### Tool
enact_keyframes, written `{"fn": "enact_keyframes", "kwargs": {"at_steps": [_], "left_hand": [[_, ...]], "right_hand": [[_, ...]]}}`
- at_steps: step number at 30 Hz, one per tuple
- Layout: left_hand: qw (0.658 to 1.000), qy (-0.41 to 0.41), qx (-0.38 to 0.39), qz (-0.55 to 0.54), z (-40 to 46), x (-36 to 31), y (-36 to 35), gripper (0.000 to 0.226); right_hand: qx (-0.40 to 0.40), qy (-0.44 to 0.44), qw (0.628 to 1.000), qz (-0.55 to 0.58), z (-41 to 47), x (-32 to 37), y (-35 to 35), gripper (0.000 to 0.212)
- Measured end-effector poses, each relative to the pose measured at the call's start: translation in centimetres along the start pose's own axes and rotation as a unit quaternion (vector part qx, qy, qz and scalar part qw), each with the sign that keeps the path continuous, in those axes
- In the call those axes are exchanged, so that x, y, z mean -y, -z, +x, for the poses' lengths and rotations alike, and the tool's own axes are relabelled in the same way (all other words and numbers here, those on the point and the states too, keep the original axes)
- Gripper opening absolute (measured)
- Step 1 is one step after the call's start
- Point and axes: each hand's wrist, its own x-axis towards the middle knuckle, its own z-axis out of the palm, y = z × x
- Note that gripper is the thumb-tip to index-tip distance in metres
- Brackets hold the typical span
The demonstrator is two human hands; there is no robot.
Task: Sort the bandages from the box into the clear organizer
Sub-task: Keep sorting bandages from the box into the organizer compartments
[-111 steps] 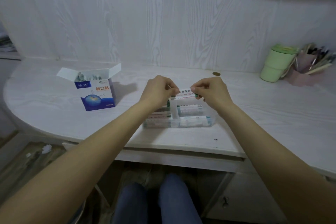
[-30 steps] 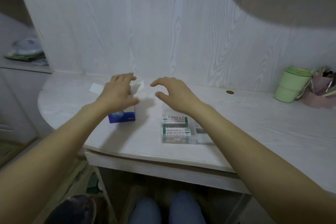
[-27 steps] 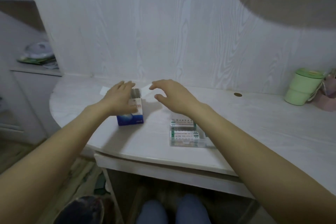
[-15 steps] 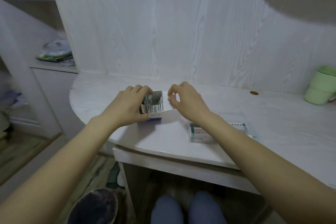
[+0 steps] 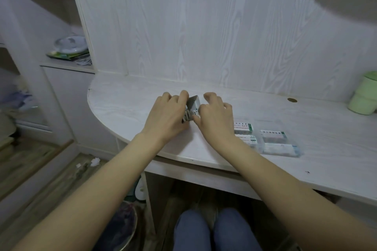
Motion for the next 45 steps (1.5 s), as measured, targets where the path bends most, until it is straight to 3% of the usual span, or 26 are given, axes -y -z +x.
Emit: {"fn": "enact_keyframes", "kwargs": {"at_steps": [5, 11, 14, 19, 25, 33, 45], "left_hand": [[0.998, -0.027, -0.045, 0.042, 0.2, -0.7, -0.2, 0.049], [0.999, -0.026, -0.022, -0.001, -0.2, 0.8, -1.3, 0.040], [0.998, -0.036, -0.028, -0.032, -0.2, 1.1, -1.4, 0.037], [0.997, -0.073, -0.024, 0.009, -0.4, 1.7, -1.8, 0.030], [0.997, -0.078, -0.027, -0.007, -0.5, 2.3, -1.5, 0.027], [0.998, -0.027, 0.030, -0.041, -0.1, 3.0, -0.9, 0.037], [0.996, -0.055, 0.015, -0.068, -0.4, 2.7, -0.6, 0.033]], "right_hand": [[0.014, -0.068, 0.998, 0.007, 0.5, 0.8, -0.6, 0.019], [0.058, -0.109, 0.985, 0.120, 1.8, 0.6, -1.2, 0.021], [0.055, -0.106, 0.989, 0.089, 2.2, 1.0, -1.2, 0.020], [0.082, -0.128, 0.984, 0.097, 3.2, 1.9, -1.9, 0.025], [0.057, -0.081, 0.994, 0.052, 3.5, 2.5, -2.2, 0.022], [-0.002, -0.026, 0.997, 0.072, 3.0, 1.4, -0.8, 0.016], [0.070, -0.055, 0.996, 0.003, 4.5, 2.6, -1.7, 0.033]]}}
